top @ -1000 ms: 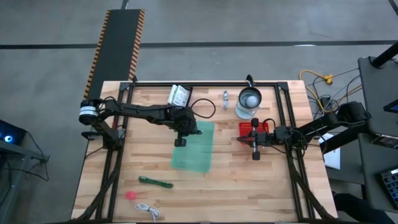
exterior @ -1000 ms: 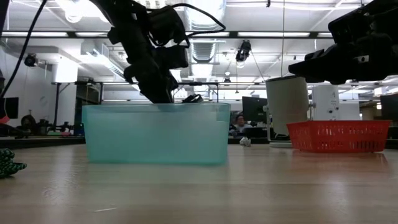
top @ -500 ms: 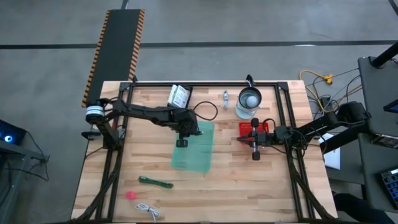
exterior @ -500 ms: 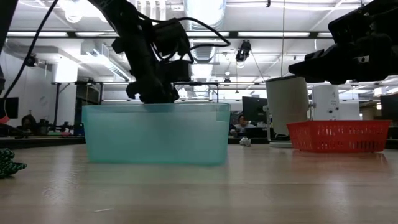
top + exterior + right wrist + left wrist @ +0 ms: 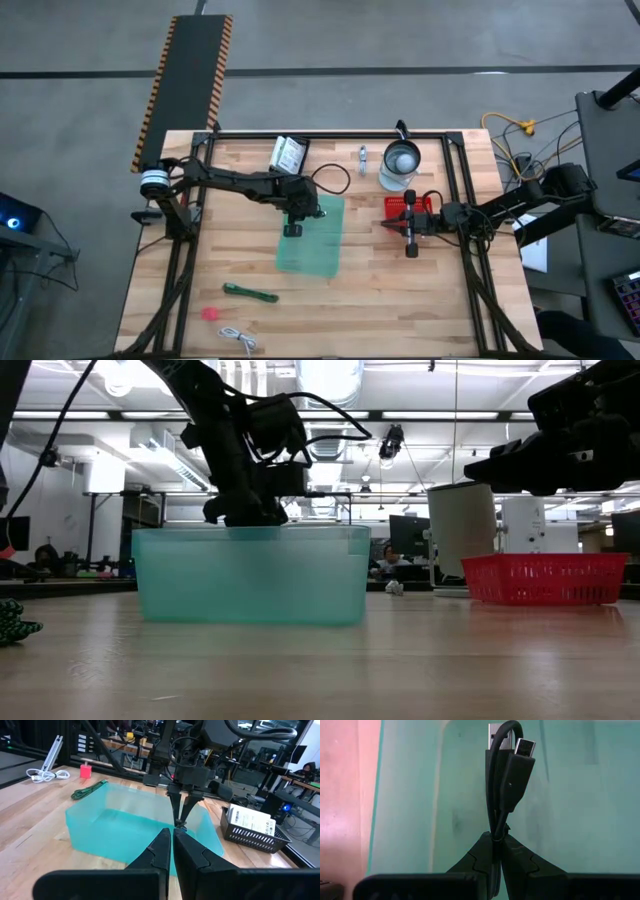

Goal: Pick and place items into bin
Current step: Put the black charger cable into the green bin

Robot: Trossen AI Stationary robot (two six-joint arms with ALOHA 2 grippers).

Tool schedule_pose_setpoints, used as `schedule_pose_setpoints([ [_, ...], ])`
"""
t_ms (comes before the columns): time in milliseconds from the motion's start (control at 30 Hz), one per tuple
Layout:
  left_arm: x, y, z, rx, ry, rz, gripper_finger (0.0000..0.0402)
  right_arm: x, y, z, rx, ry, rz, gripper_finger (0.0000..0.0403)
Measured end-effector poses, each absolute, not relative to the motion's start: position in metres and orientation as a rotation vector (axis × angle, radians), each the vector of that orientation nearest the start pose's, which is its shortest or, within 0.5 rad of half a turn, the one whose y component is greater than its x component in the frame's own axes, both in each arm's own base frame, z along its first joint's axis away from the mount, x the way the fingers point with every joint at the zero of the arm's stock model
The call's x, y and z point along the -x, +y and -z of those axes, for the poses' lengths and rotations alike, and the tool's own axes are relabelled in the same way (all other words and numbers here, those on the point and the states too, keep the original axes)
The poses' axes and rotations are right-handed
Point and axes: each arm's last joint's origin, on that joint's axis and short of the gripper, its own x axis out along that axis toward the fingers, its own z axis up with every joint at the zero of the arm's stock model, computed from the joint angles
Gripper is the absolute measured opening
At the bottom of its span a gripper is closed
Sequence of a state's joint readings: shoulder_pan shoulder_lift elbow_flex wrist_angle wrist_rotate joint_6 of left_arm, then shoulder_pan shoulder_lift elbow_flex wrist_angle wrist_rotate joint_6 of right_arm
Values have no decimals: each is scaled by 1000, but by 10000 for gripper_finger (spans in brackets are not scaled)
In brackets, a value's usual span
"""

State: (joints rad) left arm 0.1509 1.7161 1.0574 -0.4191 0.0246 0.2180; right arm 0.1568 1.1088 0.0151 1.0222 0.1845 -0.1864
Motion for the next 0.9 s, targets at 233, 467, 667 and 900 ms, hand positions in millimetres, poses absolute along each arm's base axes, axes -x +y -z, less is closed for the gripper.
schedule_pose_setpoints([
  [233,-328,49,-172,-99,1097,6,11,-163,20,-143,198,73,21,9],
  [467,-326,49,-171,-98,1104,8,11,-163,20,-143,199,73,21,9],
  [667,-326,49,-170,-97,1106,8,11,-163,20,-143,199,73,21,9],
  [900,-326,49,-170,-100,1105,8,11,-163,20,-143,199,73,21,9],
])
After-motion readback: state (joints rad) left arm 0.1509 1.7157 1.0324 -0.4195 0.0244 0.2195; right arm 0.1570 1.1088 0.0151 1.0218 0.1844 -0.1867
